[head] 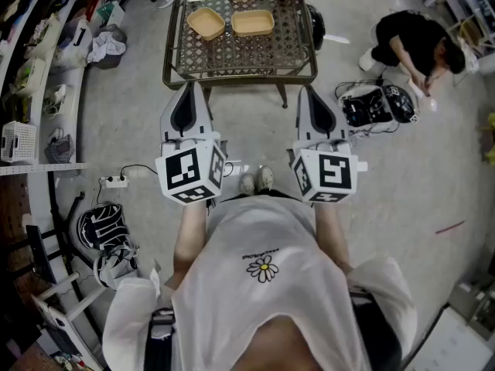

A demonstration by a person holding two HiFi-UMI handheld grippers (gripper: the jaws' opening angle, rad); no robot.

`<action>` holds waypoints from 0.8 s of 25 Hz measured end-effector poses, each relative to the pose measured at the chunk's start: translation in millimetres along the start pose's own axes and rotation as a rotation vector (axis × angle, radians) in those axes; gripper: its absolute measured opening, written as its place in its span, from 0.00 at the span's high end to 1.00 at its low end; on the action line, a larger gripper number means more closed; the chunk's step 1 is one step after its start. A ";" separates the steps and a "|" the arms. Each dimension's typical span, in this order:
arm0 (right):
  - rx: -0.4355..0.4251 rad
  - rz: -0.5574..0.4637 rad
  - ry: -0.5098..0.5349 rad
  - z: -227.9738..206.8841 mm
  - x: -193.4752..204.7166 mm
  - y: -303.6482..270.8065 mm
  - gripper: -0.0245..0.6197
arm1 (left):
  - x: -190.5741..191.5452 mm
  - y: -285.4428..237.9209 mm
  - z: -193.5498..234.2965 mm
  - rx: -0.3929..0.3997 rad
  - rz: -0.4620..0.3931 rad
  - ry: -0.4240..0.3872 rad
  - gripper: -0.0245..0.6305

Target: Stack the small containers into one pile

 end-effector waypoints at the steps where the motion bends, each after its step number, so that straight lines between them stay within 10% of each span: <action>1: 0.000 0.000 -0.002 -0.2 -0.4 -1.8 0.91 | -0.9 -1.6 0.7 0.000 0.000 -0.002 0.93; 20: -0.055 -0.046 -0.071 -33.0 2.2 -16.3 0.91 | -1.3 -26.6 -19.4 -0.022 -0.021 -0.017 0.93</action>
Point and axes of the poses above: the fingertips, and each gripper's own axes: y backward along the fingers, z to its left, x out of its underside, the point moved 5 cm from there along y, backward along the fingers, and after that the axes turned 1 degree about y, right-handed, at the moved point
